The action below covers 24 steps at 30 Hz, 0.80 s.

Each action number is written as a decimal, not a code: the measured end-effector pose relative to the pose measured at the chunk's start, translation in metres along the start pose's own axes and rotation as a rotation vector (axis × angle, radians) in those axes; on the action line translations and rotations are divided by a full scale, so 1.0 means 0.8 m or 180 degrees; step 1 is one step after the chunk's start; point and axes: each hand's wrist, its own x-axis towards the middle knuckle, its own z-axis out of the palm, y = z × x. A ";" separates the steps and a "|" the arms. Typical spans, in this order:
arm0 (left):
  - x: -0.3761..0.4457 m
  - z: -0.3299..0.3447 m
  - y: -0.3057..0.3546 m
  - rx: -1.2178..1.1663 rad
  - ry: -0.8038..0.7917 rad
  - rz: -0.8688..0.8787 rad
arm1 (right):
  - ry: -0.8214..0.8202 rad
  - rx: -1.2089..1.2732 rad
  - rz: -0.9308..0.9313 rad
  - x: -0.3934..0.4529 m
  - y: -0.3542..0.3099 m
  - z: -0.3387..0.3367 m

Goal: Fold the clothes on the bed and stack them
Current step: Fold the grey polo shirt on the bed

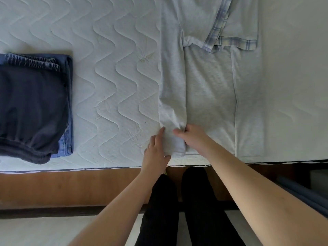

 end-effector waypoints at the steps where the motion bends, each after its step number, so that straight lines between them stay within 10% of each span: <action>1: 0.000 0.001 0.002 -0.0069 0.0040 -0.0005 | -0.0047 0.0199 -0.0017 -0.003 -0.002 -0.001; 8: -0.008 0.018 0.018 -0.0551 0.0575 -0.0459 | -0.0702 0.1316 -0.0125 -0.022 -0.008 -0.021; 15: -0.032 0.022 0.008 0.0123 0.0611 -0.0488 | 0.0662 -0.0261 -0.0591 -0.027 0.028 -0.023; 24: -0.034 0.032 -0.011 0.1773 0.0117 0.0054 | 0.0493 -0.0378 -0.0137 -0.037 0.088 0.000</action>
